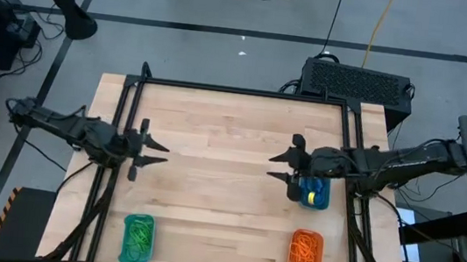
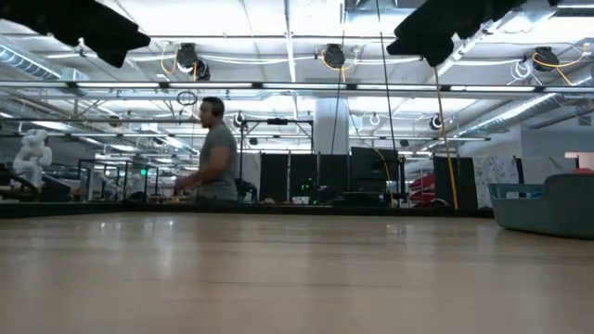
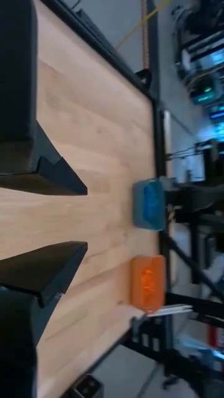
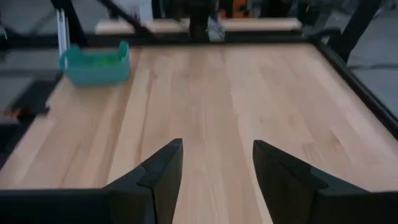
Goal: Sort rubber bands into baskets
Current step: Return to Home Position
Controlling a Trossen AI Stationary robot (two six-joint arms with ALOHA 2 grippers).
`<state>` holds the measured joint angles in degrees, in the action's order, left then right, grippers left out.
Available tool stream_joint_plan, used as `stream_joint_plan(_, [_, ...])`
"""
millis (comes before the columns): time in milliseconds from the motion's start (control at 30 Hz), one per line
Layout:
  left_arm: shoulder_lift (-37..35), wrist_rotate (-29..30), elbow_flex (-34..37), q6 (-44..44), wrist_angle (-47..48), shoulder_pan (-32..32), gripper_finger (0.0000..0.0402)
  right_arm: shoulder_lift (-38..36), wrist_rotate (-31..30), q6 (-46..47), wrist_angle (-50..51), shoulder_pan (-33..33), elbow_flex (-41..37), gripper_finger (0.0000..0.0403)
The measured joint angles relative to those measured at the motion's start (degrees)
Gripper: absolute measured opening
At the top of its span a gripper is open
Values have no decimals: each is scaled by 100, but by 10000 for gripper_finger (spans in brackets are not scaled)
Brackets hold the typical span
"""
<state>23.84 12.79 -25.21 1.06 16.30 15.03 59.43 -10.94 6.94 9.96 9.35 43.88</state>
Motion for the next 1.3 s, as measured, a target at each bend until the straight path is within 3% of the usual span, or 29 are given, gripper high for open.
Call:
stream_joint_plan(200, [-817, 73, 629, 13, -454, 2, 138, -624, 64, 271, -1737, -174, -1409, 187])
stream_joint_plan(567, [-1517, 166, 1556, 171, -884, 2, 138, -1464, 61, 1175, -3454, -302, -3420, 187])
stream_joint_plan(933, [-1614, 146, 2276, 492, -1397, 2, 138, -1970, 72, 1356, -3551, -302, -4006, 187])
stream_joint_plan(1167, [-1609, 138, 2323, 434, -1516, 2, 138, -2133, 78, 1483, -3444, -317, -4307, 187])
stream_joint_plan(1300, [-1609, 215, 2323, 404, -1489, 4, 138, -2278, 67, 1037, -3152, -352, -4311, 187])
